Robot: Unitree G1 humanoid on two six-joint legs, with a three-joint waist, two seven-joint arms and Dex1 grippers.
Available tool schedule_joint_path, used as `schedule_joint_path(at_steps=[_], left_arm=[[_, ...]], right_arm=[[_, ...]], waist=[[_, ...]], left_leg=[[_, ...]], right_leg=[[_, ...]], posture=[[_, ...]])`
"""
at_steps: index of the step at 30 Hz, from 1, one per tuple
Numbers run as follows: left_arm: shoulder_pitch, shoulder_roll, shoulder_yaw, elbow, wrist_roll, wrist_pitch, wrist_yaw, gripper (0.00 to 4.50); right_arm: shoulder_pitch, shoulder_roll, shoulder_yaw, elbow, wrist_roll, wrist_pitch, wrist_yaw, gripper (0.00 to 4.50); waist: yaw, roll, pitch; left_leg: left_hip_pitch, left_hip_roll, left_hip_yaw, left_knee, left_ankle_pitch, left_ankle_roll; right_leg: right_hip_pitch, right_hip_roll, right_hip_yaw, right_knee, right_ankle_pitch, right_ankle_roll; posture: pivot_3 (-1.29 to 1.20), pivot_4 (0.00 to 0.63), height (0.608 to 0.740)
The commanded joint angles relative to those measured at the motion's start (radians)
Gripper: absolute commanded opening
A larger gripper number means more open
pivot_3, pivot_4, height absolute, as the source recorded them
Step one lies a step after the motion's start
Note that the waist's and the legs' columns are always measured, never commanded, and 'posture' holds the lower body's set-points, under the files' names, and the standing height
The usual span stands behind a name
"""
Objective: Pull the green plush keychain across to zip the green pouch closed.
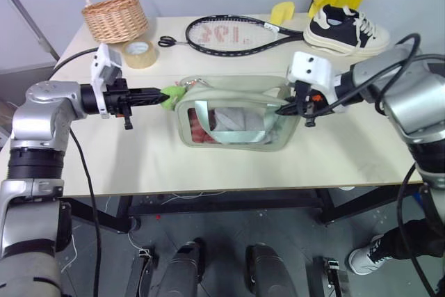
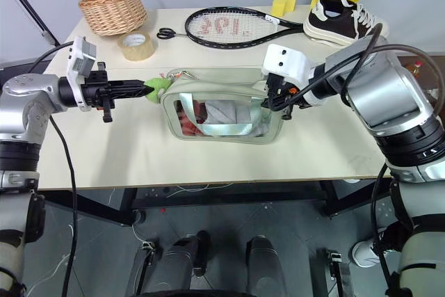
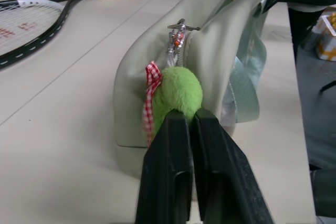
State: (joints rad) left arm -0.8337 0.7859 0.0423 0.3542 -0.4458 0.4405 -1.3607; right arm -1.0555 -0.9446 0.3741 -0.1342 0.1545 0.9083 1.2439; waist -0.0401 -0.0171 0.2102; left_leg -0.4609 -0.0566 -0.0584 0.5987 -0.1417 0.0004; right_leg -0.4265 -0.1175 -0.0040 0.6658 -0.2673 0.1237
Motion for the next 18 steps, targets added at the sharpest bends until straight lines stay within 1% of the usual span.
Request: schedule_joint_path(at_steps=[1,4,8,12,15,18], left_arm=[[-0.004,0.027,0.04,-0.066,-0.049,0.03,-0.035,0.11],[-0.047,0.006,0.074,-0.102,-0.101,0.085,-0.007,0.11],[-0.109,-0.062,0.071,-0.112,-0.105,0.078,0.065,0.11],[-0.161,-0.149,0.038,-0.107,-0.091,0.075,0.114,0.11],[-0.166,-0.201,-0.036,-0.086,-0.036,0.049,0.113,0.11],[-0.168,-0.225,-0.056,-0.087,-0.027,0.067,0.12,0.95]], right_arm=[[-0.005,-0.015,-0.054,-0.019,0.008,-0.029,-0.001,0.0],[-0.003,-0.007,-0.051,-0.012,0.009,-0.046,-0.002,0.0],[-0.003,0.004,-0.047,-0.004,0.01,-0.059,-0.006,0.0],[-0.005,0.012,-0.045,0.002,0.008,-0.067,-0.008,0.0],[-0.003,0.016,-0.046,-0.001,0.007,-0.067,-0.011,0.0],[-0.002,0.016,-0.046,-0.005,0.007,-0.064,-0.015,0.0]], waist=[[0.0,0.0,0.0],[-0.001,0.0,0.0],[0.002,0.0,0.0],[0.004,0.0,0.0],[0.0,0.0,0.0],[-0.001,0.0,0.0]], left_leg=[[0.0,0.0,0.0,0.0,0.0,0.0],[0.0,0.0,0.0,0.0,0.0,0.0],[0.0,0.0,0.0,0.001,0.0,0.0],[0.0,0.0,0.0,0.002,0.0,0.0],[0.0,0.0,0.0,0.003,0.0,0.0],[0.0,0.0,0.0,0.003,0.0,0.0]], right_leg=[[0.0,0.0,0.0,0.0,0.0,0.0],[0.0,0.0,0.0,0.0,0.0,0.0],[0.001,0.0,0.0,0.0,0.0,0.0],[0.002,0.0,0.0,0.0,0.001,0.001],[0.002,0.0,0.0,0.0,0.001,0.001],[0.002,0.0,0.0,0.001,0.001,0.002]], posture=[[0.0,0.15,0.724],[0.0,0.15,0.724],[0.0,0.15,0.724],[0.0,0.15,0.724],[0.0,0.15,0.724],[0.0,0.15,0.724]])
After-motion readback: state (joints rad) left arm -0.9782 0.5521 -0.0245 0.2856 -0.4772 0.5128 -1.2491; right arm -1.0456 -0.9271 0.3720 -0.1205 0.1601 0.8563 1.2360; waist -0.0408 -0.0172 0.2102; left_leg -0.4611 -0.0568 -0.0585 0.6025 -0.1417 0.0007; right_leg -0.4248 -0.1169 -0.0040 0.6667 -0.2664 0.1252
